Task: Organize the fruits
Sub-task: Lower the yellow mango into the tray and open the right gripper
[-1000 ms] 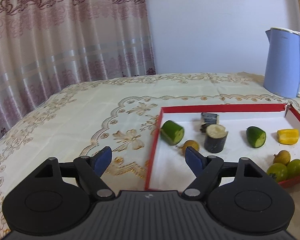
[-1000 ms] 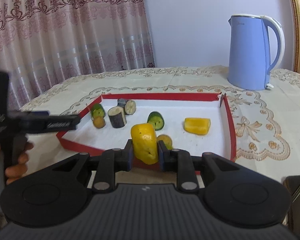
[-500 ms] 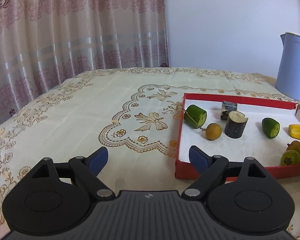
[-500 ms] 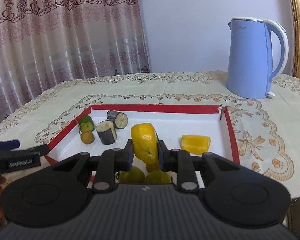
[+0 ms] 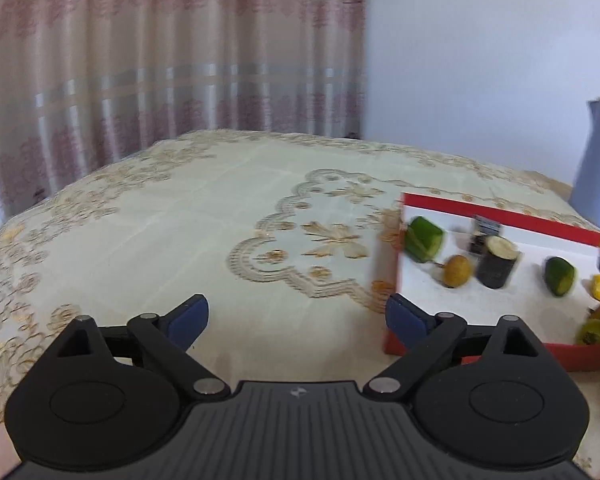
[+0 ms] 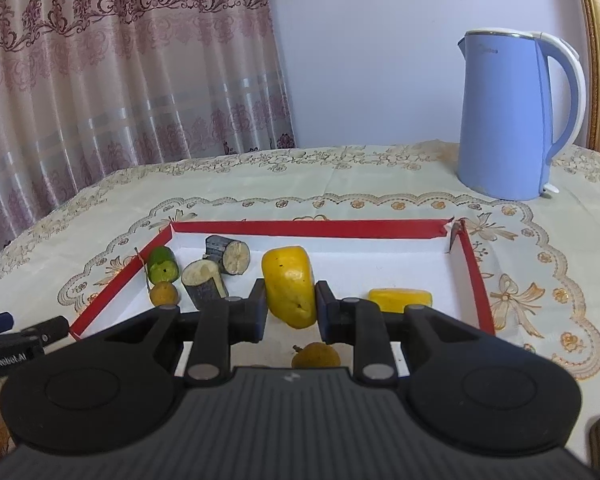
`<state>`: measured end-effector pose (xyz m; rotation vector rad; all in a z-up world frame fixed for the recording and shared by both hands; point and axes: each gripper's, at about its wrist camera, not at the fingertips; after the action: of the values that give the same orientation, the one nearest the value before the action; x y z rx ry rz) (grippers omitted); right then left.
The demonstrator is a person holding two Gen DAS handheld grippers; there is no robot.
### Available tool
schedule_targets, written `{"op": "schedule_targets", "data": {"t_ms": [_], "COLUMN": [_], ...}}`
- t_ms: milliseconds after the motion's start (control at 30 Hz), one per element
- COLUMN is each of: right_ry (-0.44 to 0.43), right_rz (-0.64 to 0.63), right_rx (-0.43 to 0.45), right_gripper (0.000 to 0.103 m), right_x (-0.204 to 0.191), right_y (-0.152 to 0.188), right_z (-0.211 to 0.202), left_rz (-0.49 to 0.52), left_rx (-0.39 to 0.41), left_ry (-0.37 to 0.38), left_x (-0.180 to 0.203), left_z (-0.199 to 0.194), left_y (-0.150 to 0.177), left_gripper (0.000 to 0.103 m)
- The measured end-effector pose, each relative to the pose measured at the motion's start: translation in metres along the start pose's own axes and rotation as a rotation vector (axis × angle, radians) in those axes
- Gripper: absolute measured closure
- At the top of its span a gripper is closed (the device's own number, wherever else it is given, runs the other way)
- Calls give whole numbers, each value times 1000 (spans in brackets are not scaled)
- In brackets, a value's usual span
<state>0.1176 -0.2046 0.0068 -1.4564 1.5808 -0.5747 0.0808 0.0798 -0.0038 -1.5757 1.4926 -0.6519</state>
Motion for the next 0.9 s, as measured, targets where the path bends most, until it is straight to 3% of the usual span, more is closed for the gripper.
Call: {"op": "schedule_targets", "data": {"t_ms": [100,333,900], "right_ry": [5,18,49], "right_rz": [0,-8,-46], "right_rx": [-3,-10,-37], "right_gripper": [79,79,79], "right_x": [0,0,-13], "right_y": [0,1,-7], "right_z": [2,5,33], "left_rz": [-28,-93,-65], "left_rx": [-17,-56,-47], "left_ry": [-19,18,34], "left_x": [-8,-19,-14], "left_z": [5,13,11], "left_y": [3,8,10], "left_gripper": [7,7,7]}}
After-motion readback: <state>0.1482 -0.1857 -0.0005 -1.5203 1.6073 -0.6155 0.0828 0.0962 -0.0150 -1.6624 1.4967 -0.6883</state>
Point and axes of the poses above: each gripper's, at about its wrist camera, not at the fingertips, and z roughly the way its jaws point, x to its right, y to its underside, and after that the axes turned 12 degrees about z, right-handed
